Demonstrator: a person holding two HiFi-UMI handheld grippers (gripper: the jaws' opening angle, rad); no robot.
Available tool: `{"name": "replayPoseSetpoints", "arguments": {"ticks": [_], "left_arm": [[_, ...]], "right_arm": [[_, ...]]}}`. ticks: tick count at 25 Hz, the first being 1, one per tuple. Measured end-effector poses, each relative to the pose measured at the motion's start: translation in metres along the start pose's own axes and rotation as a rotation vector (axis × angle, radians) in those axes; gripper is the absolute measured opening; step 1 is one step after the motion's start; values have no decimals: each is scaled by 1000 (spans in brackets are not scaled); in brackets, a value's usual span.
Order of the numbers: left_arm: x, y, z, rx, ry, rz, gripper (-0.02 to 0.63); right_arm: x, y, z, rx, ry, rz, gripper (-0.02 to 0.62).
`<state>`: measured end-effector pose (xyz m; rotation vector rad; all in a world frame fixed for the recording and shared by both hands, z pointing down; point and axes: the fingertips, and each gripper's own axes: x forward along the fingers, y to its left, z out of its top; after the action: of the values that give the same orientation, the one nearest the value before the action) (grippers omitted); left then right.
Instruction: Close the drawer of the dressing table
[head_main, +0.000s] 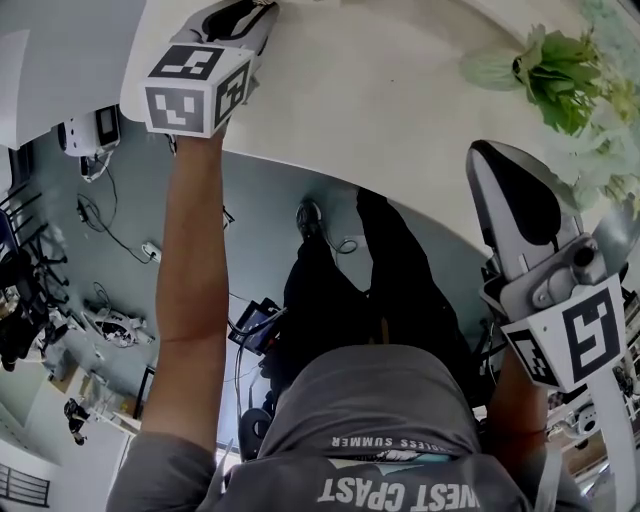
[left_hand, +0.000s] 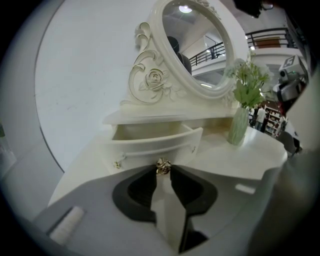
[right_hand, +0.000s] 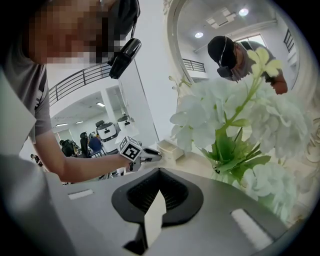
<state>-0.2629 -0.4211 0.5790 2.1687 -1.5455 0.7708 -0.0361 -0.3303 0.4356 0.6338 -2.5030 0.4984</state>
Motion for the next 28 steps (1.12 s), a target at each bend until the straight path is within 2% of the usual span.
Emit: {"name": "replayPoseSetpoints", "arguments": {"ticks": [28], "left_arm": [[38, 23, 37, 25, -9, -22, 89]], "right_arm": [[-1, -13, 1, 32, 1, -14, 2]]}}
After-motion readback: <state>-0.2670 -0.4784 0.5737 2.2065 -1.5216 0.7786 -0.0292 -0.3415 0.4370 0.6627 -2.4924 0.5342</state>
